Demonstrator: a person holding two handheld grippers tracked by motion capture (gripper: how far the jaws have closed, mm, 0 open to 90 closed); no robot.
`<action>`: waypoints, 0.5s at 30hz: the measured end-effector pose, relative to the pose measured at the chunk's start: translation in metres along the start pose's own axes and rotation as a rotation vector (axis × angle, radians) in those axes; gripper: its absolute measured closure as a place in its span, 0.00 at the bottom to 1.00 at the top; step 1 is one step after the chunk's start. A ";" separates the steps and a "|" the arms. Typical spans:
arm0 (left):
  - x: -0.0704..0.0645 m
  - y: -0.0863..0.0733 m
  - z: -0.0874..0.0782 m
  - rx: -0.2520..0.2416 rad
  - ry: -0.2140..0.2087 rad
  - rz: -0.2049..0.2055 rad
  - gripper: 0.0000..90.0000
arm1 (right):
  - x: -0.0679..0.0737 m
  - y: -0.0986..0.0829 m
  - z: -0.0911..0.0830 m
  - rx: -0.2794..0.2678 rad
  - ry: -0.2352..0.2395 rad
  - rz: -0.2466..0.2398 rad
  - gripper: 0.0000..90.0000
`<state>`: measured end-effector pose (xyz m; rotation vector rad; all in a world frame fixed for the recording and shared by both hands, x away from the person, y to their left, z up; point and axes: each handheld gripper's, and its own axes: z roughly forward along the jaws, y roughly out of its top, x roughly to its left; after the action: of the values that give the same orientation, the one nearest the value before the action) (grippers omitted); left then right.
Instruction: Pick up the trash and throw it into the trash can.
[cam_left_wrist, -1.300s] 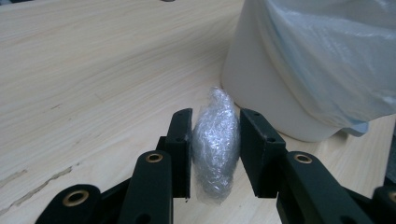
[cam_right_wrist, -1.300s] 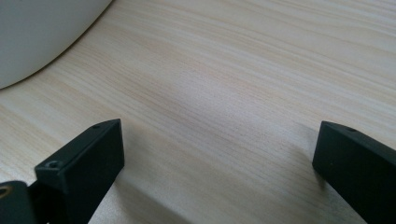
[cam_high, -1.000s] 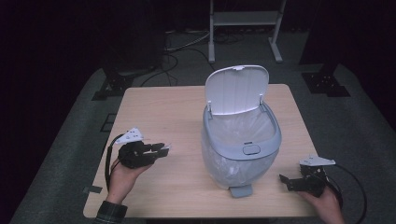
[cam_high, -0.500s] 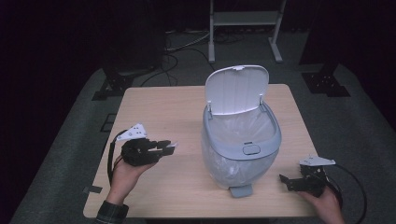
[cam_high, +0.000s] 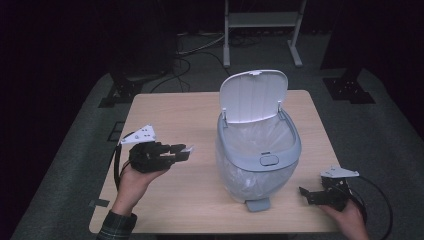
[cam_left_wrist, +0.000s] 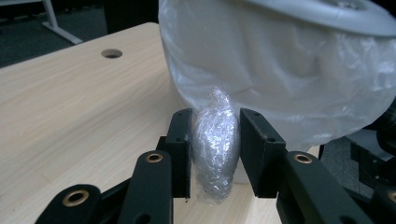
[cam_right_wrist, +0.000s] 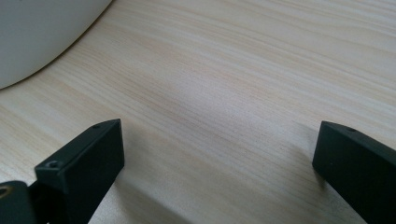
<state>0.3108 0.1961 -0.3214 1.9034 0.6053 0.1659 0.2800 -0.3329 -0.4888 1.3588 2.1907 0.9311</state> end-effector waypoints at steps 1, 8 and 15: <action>-0.001 0.002 0.000 -0.003 -0.002 0.004 0.73 | 0.000 0.000 0.000 0.000 0.000 0.000 0.01; -0.007 0.018 -0.001 -0.023 -0.026 0.023 0.73 | 0.000 0.000 0.000 0.000 0.000 0.000 0.01; -0.013 0.035 0.000 -0.038 -0.051 0.048 0.73 | 0.000 0.000 0.000 0.000 0.000 0.000 0.01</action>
<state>0.3116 0.1798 -0.2878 1.8810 0.5192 0.1580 0.2800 -0.3329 -0.4888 1.3589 2.1909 0.9309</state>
